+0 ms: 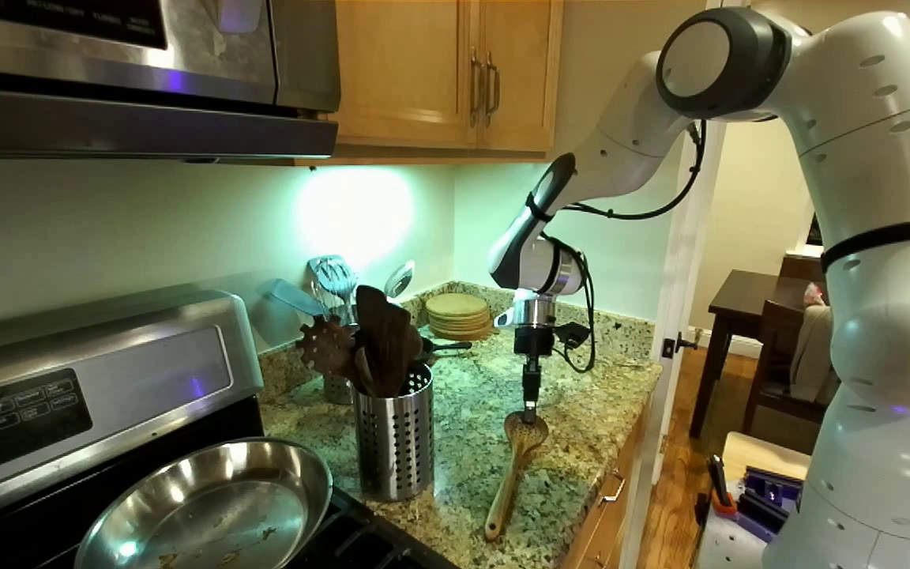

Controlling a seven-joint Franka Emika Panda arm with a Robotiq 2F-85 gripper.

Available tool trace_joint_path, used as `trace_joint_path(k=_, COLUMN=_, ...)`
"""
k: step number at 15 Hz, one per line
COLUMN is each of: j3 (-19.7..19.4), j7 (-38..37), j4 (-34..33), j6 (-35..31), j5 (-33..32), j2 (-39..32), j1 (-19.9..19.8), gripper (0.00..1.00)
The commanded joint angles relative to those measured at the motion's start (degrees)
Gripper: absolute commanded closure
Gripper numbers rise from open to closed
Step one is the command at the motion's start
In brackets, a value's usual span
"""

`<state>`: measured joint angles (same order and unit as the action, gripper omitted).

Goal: Put the wooden spoon in the metal rack

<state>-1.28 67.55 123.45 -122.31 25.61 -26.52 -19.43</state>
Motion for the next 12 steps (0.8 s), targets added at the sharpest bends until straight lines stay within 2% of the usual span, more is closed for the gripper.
trace_joint_path(k=1, j3=-0.3, j7=0.8, j4=-0.3, j6=0.8, j5=0.3, j2=0.7, j1=-0.5, gripper=0.91)
trace_joint_path(k=12, j3=-3.0, j7=-1.6, j4=3.4, j6=-5.6, j5=-4.3, j2=10.4, j1=1.4, gripper=0.91)
